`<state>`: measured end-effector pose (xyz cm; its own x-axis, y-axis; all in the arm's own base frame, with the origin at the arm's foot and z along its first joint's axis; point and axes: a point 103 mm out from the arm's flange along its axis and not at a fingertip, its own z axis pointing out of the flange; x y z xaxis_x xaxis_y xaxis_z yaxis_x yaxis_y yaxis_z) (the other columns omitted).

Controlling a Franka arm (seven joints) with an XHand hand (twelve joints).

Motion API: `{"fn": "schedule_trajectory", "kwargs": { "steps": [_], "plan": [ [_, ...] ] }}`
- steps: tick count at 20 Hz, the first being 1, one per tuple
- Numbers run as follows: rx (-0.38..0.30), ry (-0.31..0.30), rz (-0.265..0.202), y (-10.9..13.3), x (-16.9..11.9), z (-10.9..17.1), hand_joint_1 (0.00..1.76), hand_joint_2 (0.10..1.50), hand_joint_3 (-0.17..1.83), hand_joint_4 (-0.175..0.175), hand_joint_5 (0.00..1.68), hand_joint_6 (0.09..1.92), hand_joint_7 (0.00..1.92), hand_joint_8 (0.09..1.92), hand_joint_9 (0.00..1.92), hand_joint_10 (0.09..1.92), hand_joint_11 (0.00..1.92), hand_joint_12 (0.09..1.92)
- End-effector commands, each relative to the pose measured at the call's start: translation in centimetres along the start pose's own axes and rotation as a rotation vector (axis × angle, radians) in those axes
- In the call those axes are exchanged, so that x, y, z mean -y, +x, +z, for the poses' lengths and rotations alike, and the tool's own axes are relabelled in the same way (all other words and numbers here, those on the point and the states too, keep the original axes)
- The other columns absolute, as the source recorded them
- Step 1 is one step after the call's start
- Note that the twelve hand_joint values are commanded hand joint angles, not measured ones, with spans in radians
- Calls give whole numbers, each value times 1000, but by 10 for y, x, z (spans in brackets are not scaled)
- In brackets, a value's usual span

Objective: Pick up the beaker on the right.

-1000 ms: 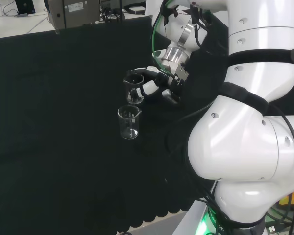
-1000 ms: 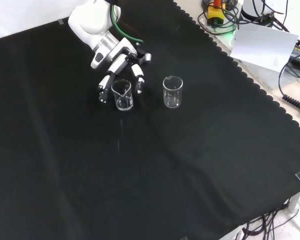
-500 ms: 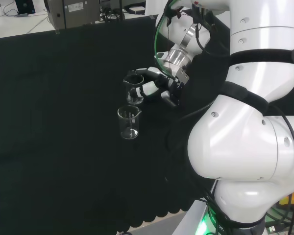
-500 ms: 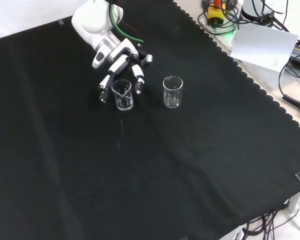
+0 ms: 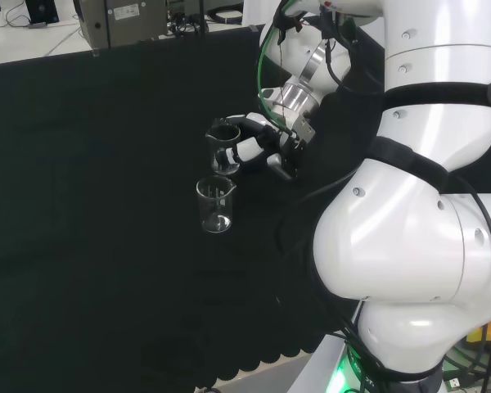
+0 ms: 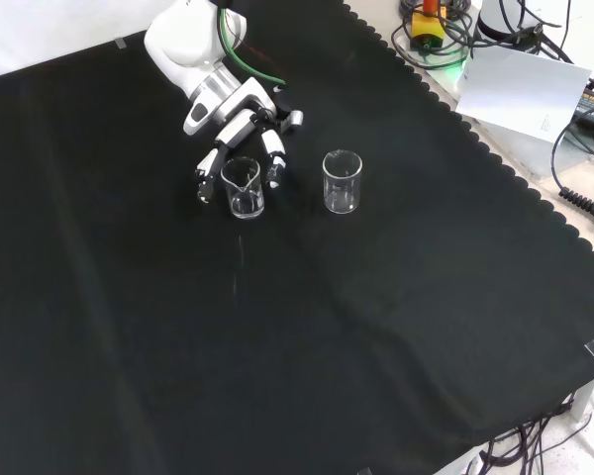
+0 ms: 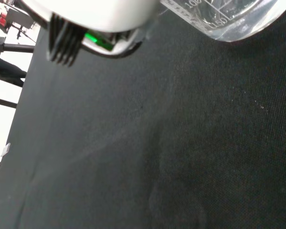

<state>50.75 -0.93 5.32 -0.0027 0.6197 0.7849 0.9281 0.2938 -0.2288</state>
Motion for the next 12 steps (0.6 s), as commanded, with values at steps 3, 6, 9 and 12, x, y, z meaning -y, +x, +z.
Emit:
{"fn": "schedule_trajectory", "kwargs": {
  "steps": [3,6,9,12],
  "plan": [
    [-14,-41,-2,3,-1,1,1116,546,633,29,373,646,245,619,390,561,25,1332],
    [-31,-47,-5,4,-1,3,1120,545,641,30,359,763,248,631,393,567,26,1334],
    [-40,-44,-11,5,-1,5,1121,545,646,31,368,810,250,636,393,570,28,1334],
    [-41,-37,-18,7,-1,7,1117,544,651,31,363,841,251,641,392,573,29,1333]
  ]
}}
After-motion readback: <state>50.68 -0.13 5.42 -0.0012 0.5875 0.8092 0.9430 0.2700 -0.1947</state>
